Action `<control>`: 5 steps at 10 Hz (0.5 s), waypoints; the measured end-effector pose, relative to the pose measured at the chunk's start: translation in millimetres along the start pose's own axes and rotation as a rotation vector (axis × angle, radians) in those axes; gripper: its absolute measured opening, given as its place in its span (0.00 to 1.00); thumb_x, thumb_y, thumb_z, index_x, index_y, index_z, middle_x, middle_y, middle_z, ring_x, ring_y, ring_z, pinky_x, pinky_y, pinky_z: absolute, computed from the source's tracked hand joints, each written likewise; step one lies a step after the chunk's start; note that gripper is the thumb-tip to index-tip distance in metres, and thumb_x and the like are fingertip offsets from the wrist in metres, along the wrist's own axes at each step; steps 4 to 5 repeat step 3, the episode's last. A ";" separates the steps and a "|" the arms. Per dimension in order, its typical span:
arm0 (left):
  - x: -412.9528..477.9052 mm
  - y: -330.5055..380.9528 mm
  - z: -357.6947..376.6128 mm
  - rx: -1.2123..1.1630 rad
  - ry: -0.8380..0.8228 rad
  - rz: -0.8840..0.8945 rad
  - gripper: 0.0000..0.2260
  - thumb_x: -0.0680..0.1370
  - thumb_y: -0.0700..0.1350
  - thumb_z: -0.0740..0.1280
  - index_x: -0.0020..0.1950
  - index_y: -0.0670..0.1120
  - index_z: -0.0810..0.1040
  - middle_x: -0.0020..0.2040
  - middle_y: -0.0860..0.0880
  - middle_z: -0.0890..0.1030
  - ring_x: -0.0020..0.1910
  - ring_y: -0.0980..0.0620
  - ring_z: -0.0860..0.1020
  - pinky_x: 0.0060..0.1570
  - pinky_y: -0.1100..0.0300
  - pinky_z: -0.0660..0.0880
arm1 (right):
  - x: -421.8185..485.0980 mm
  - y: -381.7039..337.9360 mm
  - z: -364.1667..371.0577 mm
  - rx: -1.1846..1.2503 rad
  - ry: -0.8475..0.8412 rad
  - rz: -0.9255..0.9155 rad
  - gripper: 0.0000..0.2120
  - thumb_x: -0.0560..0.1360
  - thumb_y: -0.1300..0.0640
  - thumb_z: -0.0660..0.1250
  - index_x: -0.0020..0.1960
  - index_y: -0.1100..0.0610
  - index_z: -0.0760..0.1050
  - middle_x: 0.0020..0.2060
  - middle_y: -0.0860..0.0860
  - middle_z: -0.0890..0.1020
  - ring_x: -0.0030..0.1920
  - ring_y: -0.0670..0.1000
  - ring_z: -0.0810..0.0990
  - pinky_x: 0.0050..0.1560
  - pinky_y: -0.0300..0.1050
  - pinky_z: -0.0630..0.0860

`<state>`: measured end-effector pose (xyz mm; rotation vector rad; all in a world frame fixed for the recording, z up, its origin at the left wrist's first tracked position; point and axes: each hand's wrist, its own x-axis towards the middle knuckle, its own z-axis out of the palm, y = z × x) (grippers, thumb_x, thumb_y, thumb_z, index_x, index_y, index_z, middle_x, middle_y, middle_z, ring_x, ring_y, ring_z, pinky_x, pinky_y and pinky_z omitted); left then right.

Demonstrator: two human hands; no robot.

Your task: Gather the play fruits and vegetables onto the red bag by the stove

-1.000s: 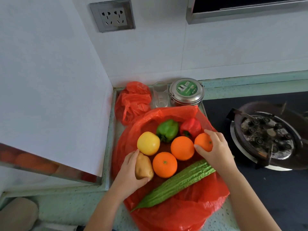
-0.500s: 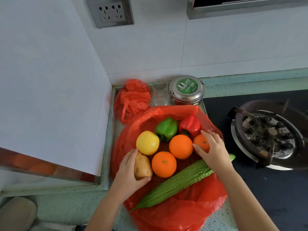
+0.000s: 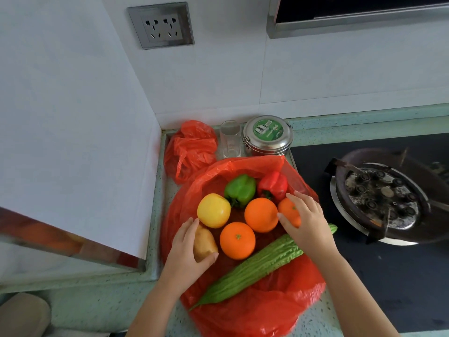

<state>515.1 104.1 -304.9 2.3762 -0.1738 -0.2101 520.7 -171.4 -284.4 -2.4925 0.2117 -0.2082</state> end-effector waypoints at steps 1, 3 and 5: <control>0.7 2.6 0.9 0.015 0.072 0.014 0.34 0.71 0.49 0.72 0.73 0.48 0.59 0.73 0.51 0.58 0.72 0.54 0.55 0.69 0.59 0.55 | -4.2 -4.2 0.1 -0.029 0.030 -0.049 0.24 0.71 0.52 0.69 0.64 0.58 0.71 0.63 0.56 0.73 0.64 0.58 0.67 0.59 0.55 0.69; -1.5 9.1 1.6 0.037 0.257 0.040 0.25 0.72 0.43 0.71 0.67 0.41 0.69 0.67 0.44 0.69 0.67 0.47 0.66 0.64 0.58 0.62 | -13.6 -15.4 5.1 -0.064 0.089 -0.140 0.21 0.70 0.55 0.71 0.61 0.60 0.74 0.59 0.57 0.76 0.61 0.60 0.72 0.57 0.61 0.72; -1.5 9.1 1.6 0.037 0.257 0.040 0.25 0.72 0.43 0.71 0.67 0.41 0.69 0.67 0.44 0.69 0.67 0.47 0.66 0.64 0.58 0.62 | -13.6 -15.4 5.1 -0.064 0.089 -0.140 0.21 0.70 0.55 0.71 0.61 0.60 0.74 0.59 0.57 0.76 0.61 0.60 0.72 0.57 0.61 0.72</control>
